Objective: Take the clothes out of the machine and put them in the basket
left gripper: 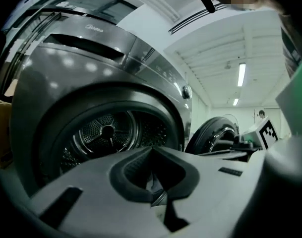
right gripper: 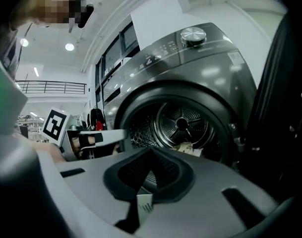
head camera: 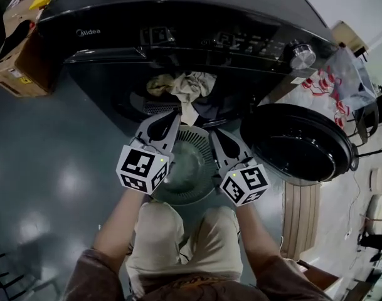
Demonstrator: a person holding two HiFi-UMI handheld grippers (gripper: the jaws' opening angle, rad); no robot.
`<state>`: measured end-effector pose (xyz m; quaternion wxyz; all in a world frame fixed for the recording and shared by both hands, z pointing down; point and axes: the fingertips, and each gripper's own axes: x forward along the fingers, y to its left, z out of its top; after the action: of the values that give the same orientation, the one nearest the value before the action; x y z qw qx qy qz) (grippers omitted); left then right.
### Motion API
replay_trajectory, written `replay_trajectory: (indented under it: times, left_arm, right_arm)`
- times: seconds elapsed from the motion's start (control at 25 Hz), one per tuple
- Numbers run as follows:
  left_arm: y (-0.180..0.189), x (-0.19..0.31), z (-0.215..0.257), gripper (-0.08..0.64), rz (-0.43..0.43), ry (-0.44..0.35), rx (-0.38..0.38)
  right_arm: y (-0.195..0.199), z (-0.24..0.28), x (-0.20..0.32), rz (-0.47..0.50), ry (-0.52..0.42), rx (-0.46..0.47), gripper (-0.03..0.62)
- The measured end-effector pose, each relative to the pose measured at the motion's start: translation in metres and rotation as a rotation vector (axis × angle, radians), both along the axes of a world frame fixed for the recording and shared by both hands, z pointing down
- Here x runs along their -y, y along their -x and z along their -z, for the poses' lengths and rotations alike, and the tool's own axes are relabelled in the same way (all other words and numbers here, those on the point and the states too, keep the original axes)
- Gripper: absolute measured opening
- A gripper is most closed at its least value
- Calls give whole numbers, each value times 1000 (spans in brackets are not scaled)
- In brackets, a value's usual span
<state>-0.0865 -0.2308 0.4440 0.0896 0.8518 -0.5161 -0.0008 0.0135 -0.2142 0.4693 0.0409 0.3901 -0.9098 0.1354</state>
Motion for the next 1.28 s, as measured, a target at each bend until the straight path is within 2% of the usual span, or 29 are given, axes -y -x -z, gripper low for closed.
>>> replay_trajectory:
  times: [0.24, 0.48, 0.72, 1.08, 1.2, 1.28]
  left_arm:
    - [-9, 0, -41, 6, 6, -31, -41]
    - [-15, -9, -49, 6, 42, -62, -100]
    - [-28, -24, -57, 6, 47, -61, -51]
    - [-24, -35, -55, 6, 69, -62, -23]
    - [-26, -37, -60, 6, 76, -65, -4]
    - [-26, -36, -63, 44, 82, -67, 9]
  right_arm:
    - [-8, -47, 0, -1, -61, 25, -5]
    - [-13, -62, -12, 19, -118, 42, -5]
    - [-23, -60, -22, 33, -166, 48, -5]
    - [-34, -63, -25, 81, -174, 11, -5]
    - [-37, -65, -24, 68, -168, 30, -5]
    - [-38, -65, -24, 57, -163, 50, -5]
